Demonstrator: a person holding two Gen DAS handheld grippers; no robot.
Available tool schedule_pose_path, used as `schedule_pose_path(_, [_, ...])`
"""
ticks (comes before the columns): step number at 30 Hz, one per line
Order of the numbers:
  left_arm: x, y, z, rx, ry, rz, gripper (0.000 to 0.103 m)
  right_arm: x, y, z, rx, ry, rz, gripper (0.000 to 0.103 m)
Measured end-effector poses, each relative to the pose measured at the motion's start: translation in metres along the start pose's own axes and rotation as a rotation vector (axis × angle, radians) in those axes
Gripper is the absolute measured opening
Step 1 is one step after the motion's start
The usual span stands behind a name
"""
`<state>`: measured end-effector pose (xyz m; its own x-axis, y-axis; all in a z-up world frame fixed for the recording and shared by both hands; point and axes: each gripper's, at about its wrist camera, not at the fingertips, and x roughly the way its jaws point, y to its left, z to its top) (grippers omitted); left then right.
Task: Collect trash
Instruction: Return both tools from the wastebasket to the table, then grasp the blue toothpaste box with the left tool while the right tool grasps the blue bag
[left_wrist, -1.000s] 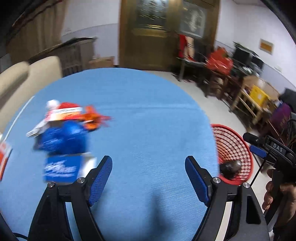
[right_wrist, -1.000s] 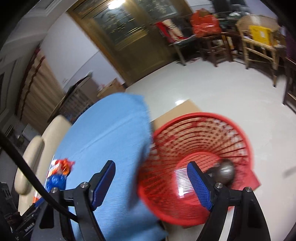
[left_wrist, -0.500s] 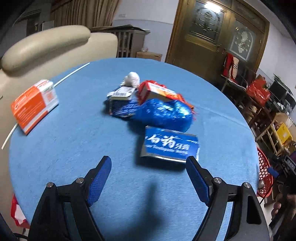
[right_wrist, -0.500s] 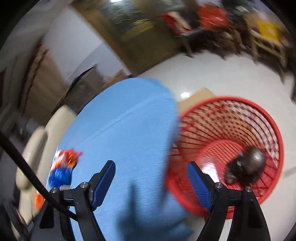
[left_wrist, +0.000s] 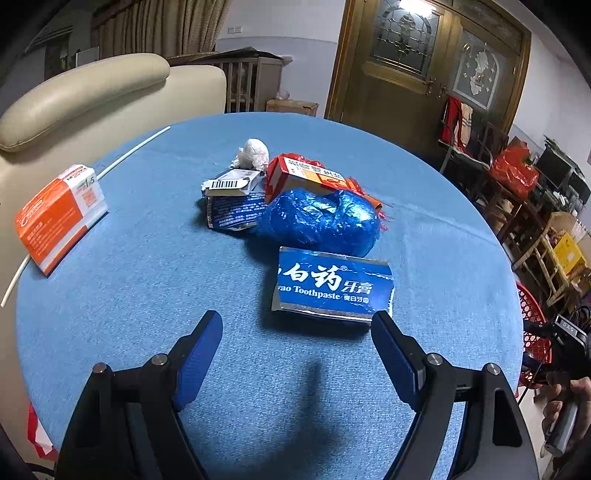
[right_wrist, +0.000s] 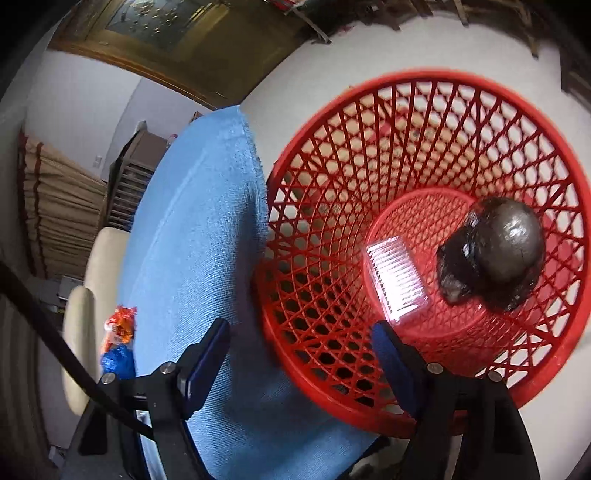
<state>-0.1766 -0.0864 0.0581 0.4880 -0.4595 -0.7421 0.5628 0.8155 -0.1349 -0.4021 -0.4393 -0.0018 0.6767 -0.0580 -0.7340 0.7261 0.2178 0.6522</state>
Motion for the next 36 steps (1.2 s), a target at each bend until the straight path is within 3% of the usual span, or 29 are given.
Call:
schedule_pose_path(3, [0.003,-0.004,0.001,0.000,0.005,-0.003,0.083,0.003,0.002,-0.004,-0.008,0.003,0.014,0.082])
schedule_pose_path(9, [0.012,-0.017,0.007,0.002,0.016,-0.020,0.083,-0.026,0.019,-0.007,-0.083,-0.188,-0.089,0.082])
schedule_pose_path(12, [0.019,-0.030,0.011,0.056,0.014,-0.026,0.084,-0.045,0.035,-0.008,-0.132,-0.277,-0.115,0.082])
schedule_pose_path(16, [0.030,-0.031,0.012,0.114,0.024,0.012,0.084,-0.064,0.057,-0.007,-0.190,-0.328,-0.104,0.082])
schedule_pose_path(19, [0.030,-0.022,0.010,0.103,0.031,-0.009,0.086,-0.071,0.075,-0.012,-0.240,-0.339,-0.091,0.082])
schedule_pose_path(22, [0.032,-0.016,0.008,0.110,0.030,-0.011,0.089,-0.068,0.089,-0.016,-0.277,-0.324,-0.068,0.082])
schedule_pose_path(27, [0.027,0.002,0.009,0.076,0.038,0.002,0.090,-0.036,0.130,-0.032,-0.375,-0.216,-0.009,0.082])
schedule_pose_path(29, [0.020,0.021,0.004,0.060,0.029,0.048,0.090,-0.024,0.138,-0.039,-0.394,-0.184,0.004,0.082])
schedule_pose_path(33, [0.014,0.065,-0.005,-0.035,0.040,0.142,0.090,0.009,0.162,-0.061,-0.473,-0.082,0.032,0.082])
schedule_pose_path(36, [0.006,0.099,-0.010,-0.186,0.050,0.180,0.090,0.025,0.175,-0.078,-0.521,-0.041,0.046,0.082])
